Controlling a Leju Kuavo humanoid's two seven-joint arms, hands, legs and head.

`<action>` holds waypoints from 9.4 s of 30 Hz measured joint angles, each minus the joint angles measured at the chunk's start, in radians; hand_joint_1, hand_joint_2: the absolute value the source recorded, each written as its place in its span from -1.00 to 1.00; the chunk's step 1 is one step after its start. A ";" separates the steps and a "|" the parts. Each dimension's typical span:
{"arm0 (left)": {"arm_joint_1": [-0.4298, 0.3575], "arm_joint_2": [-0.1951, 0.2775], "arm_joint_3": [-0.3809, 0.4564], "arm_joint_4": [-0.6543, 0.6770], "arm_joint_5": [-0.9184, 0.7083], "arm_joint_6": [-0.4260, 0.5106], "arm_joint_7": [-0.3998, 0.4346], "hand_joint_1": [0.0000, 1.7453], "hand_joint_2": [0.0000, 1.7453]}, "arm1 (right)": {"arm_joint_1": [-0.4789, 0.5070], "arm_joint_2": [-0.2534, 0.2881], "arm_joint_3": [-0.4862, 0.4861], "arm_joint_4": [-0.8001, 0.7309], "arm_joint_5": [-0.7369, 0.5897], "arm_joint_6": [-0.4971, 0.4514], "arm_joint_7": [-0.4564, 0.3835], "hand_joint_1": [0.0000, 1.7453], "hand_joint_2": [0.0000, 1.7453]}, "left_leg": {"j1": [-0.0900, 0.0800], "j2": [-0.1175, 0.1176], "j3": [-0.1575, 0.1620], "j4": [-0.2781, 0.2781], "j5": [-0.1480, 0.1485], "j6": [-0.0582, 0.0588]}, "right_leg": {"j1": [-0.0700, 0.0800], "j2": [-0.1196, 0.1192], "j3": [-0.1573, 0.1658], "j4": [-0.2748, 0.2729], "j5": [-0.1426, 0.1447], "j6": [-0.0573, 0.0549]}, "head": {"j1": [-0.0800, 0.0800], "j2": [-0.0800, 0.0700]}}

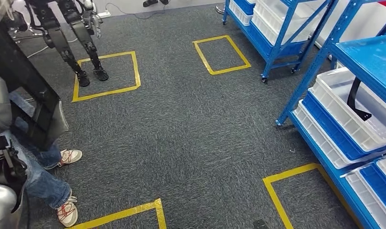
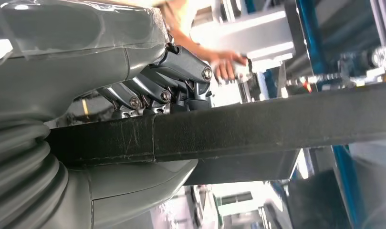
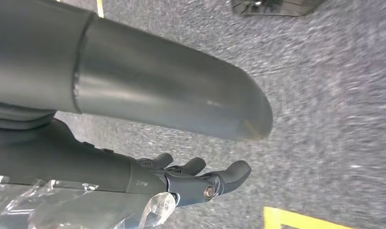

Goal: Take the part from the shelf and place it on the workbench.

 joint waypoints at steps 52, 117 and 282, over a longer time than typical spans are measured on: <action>0.006 0.002 -0.044 0.013 0.020 -0.010 -0.006 1.00 1.00 | 0.020 0.020 -0.015 0.001 0.010 0.016 -0.005 -1.00 -1.00 | -0.007 0.028 -0.059 0.153 -0.067 -0.026 | 0.006 -0.038 0.016 -0.119 0.107 -0.047 | -0.005 0.000; 0.005 0.009 -0.033 0.026 0.034 -0.014 -0.014 1.00 1.00 | 0.022 0.033 -0.015 0.001 0.034 0.022 0.002 -1.00 -1.00 | -0.020 0.070 0.022 -0.007 -0.031 -0.012 | 0.003 -0.089 0.032 -0.124 0.092 -0.024 | -0.009 0.000; -0.093 0.043 -0.049 -0.014 0.177 -0.165 -0.083 1.00 1.00 | -0.003 0.069 -0.042 0.026 0.032 0.070 -0.027 -1.00 -1.00 | -0.003 -0.001 -0.039 0.078 -0.039 -0.023 | -0.024 0.049 0.072 -0.120 0.072 -0.031 | -0.013 0.000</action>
